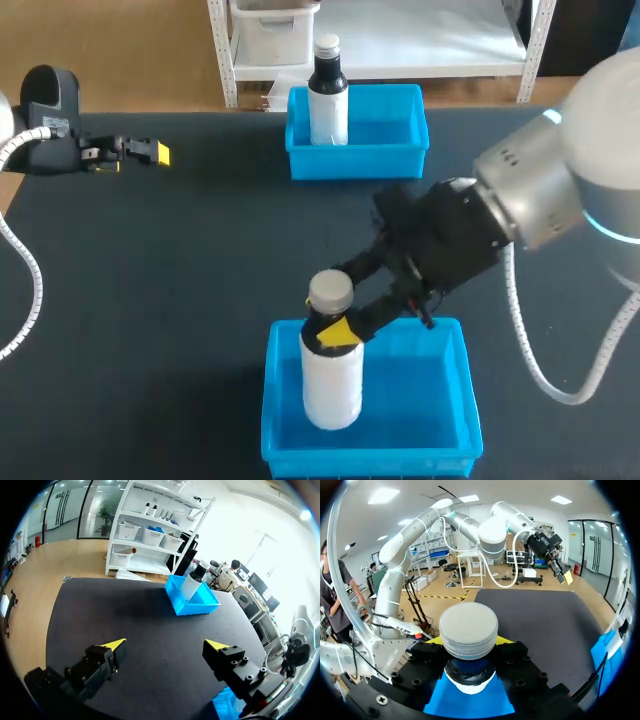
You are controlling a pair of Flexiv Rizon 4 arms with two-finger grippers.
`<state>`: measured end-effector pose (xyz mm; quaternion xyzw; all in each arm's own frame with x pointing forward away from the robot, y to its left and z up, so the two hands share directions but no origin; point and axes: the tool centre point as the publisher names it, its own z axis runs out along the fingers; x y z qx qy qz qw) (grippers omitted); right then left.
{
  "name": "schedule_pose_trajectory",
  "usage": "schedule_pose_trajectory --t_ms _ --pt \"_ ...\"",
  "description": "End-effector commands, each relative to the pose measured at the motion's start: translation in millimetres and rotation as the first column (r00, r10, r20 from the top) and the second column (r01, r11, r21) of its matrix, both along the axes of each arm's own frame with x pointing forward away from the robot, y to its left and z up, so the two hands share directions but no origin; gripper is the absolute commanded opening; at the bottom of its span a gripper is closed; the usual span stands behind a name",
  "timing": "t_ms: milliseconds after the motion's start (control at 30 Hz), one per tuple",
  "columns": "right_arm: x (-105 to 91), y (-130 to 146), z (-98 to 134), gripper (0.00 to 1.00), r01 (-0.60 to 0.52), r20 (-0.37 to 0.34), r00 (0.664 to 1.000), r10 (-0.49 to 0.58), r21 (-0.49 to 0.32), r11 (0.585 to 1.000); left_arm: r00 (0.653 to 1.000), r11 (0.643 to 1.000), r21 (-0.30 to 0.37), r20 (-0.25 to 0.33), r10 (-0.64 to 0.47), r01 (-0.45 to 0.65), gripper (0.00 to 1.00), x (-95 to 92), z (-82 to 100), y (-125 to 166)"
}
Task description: Pick up the bottle, and place it in the far bin if it is heavy, or in the near bin if it is light.
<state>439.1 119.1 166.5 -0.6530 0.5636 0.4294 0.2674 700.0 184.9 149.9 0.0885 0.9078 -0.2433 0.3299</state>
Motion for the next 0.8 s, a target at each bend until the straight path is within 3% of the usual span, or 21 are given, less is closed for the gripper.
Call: schedule_pose_trajectory --t_ms 33,700,733,800 --pt "4.4 6 -12 0.00 -0.020 -0.014 1.000 0.020 0.016 1.000 1.000 1.000 0.000 0.000 0.000 0.000 1.00 0.0 0.0 0" --pt "11.0 -1 -26 0.00 -0.023 0.005 1.000 0.023 -0.012 1.000 1.000 1.000 0.000 0.000 0.000 0.000 1.00 0.0 0.0 0" --pt "10.9 -1 -27 0.05 -0.024 0.004 1.000 0.024 -0.013 1.000 1.000 1.000 0.000 0.000 0.000 0.000 1.00 0.0 0.0 0" --pt "11.0 -1 -27 0.28 -0.025 0.002 1.000 0.025 -0.016 1.000 1.000 1.000 0.000 0.000 0.000 0.000 1.00 0.0 0.0 0"
